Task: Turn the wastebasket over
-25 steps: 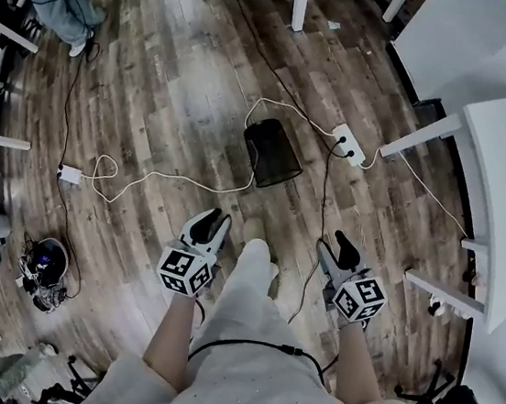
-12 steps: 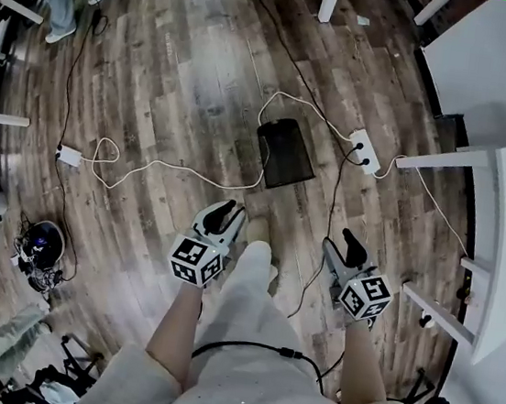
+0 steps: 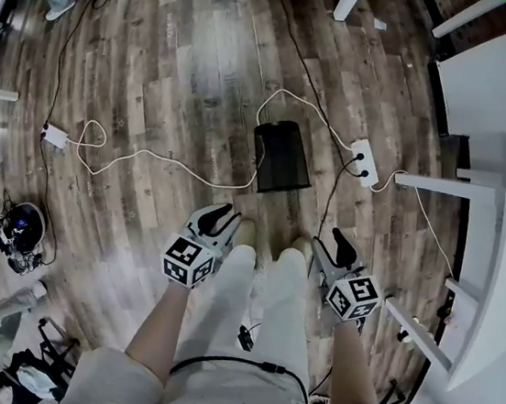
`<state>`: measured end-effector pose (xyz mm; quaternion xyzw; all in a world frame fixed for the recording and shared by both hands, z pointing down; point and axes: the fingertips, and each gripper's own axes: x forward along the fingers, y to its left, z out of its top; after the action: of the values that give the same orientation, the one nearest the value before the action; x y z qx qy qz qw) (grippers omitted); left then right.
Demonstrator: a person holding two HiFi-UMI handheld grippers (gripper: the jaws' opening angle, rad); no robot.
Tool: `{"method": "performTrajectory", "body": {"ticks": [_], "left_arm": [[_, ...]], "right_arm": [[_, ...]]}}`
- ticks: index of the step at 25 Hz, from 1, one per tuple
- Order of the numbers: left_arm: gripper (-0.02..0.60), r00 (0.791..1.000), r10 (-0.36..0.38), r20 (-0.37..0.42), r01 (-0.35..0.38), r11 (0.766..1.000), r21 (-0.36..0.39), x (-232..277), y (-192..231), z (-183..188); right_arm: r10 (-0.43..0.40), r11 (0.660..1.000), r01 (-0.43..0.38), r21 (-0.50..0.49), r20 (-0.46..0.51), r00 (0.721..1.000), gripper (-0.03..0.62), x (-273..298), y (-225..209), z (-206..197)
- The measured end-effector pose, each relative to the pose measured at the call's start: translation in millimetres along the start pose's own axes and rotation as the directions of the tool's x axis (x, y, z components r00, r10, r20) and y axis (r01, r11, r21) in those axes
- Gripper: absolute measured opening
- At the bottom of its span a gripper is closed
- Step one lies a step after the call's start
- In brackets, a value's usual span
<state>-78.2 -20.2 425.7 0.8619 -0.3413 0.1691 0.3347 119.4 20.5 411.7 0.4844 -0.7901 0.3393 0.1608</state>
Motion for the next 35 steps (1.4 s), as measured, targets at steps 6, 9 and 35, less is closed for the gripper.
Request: {"method": "performTrajectory", "body": {"ticks": [6,9,35], "left_arm": [[0.103,1.000,0.026,0.001,-0.026,0.999,-0.025,34,15,-20],[0.103,0.999,0.040,-0.002,-0.041,0.999,-0.036,53,21,-33],[0.209,0.984,0.151,-0.090,-0.161,0.981,-0.113,201,93,-206]], "right_arm": [[0.013,0.999,-0.016,-0.050,-0.067,0.998,0.219,35,-31,-29],[0.027,0.994,-0.040,-0.102,-0.126,0.992,0.219,55,-48,-48],[0.047,0.980,-0.095,-0.175,-0.256,0.965,0.236,182,-186,-206]]}}
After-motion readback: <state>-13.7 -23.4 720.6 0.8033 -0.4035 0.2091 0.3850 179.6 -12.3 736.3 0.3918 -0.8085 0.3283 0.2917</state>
